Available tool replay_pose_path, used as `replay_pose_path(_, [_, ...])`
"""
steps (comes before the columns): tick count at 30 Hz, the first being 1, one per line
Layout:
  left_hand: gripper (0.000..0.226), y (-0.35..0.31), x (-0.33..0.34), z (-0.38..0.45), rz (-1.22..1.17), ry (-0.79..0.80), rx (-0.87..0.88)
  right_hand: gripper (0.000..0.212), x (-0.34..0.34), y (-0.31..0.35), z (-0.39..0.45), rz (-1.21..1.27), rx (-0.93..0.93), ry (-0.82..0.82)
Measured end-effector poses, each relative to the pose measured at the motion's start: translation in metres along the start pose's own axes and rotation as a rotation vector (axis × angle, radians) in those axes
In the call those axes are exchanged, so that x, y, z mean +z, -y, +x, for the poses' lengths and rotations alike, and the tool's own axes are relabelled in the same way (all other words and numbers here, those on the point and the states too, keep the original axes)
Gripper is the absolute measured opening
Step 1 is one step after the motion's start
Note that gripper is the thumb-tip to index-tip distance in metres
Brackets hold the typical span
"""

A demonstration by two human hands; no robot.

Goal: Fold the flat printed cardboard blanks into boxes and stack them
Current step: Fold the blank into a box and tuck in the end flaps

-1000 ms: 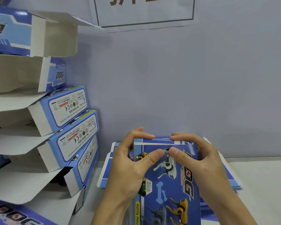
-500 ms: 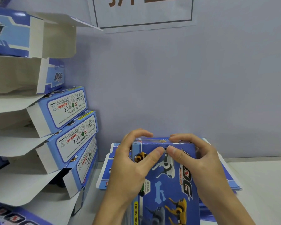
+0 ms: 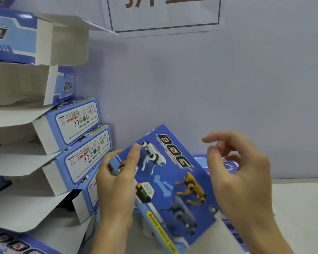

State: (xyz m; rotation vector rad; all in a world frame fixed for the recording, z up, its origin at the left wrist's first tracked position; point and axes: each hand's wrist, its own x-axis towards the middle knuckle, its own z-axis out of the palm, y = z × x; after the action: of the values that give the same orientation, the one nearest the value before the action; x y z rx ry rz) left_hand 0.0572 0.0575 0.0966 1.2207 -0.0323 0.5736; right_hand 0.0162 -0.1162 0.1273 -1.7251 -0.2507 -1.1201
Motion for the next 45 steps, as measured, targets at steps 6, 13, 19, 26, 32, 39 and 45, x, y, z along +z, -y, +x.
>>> replay_pose_path(6, [0.035,0.002,0.007,-0.001,-0.137,-0.257,-0.063,0.025,-0.002,0.029,-0.003,-0.057,0.141,0.424])
replay_pose_path(13, [0.030,-0.002,0.016,-0.005,-0.320,-0.416,-0.228,0.054,0.002,0.023,-0.013,-0.482,0.420,0.800])
replay_pose_path(19, [0.053,-0.003,0.028,-0.016,-0.323,-0.077,-0.379,0.095,0.017,0.012,-0.007,-0.104,0.706,0.480])
replay_pose_path(26, [0.073,-0.002,0.028,-0.025,-0.332,0.370,-0.577,0.084,0.004,-0.012,-0.001,0.561,0.675,-0.003])
replay_pose_path(32, [0.039,-0.003,0.016,-0.012,-0.079,0.065,-0.207,0.078,-0.024,-0.025,0.008,0.428,0.605,0.154])
replay_pose_path(39, [0.031,-0.016,0.005,-0.006,0.018,0.219,-0.047,0.088,-0.037,-0.026,0.007,0.214,0.519,0.595])
replay_pose_path(45, [0.058,-0.036,0.002,-0.013,-0.220,0.520,-0.262,0.102,-0.047,-0.029,0.008,0.229,0.493,0.820])
